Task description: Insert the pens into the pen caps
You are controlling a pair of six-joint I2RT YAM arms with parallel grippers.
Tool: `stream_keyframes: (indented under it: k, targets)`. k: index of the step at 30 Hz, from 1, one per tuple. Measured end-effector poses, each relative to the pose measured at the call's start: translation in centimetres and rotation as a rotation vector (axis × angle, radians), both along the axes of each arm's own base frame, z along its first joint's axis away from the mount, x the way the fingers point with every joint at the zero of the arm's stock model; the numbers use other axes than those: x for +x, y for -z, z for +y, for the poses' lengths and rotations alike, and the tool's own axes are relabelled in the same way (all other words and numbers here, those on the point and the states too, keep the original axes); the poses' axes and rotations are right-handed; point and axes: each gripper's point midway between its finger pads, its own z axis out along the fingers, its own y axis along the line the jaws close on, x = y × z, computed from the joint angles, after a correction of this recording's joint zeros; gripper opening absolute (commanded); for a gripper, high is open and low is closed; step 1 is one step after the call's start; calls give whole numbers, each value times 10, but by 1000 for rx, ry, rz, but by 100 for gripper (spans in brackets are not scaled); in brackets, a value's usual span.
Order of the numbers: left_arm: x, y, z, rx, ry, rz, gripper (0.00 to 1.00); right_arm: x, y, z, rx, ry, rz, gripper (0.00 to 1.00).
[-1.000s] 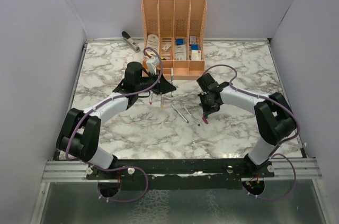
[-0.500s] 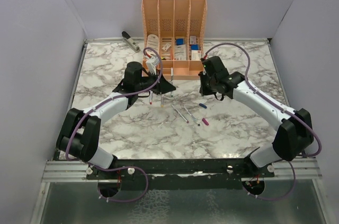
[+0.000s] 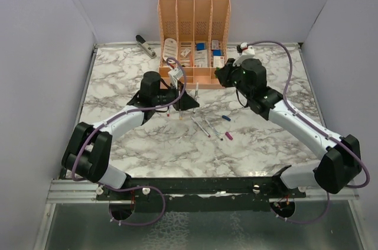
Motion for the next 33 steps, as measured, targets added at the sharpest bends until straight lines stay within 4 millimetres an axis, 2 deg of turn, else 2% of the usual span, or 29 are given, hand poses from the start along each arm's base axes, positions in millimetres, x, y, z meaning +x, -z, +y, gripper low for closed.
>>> stream_keyframes:
  k: [4,9,19,33]
  targets:
    - [-18,-9,-13,-18,77,-37,0,0,-25,11,122,-33,-97,1]
    - [-29,-12,-21,-30,120,-38,0,-5,-31,25,207,-102,-137,1]
    - [-24,-18,-25,-44,116,-17,0,-16,-38,41,264,-211,-176,1]
    - [-20,-15,-28,-43,113,3,0,-28,-41,46,275,-270,-180,1]
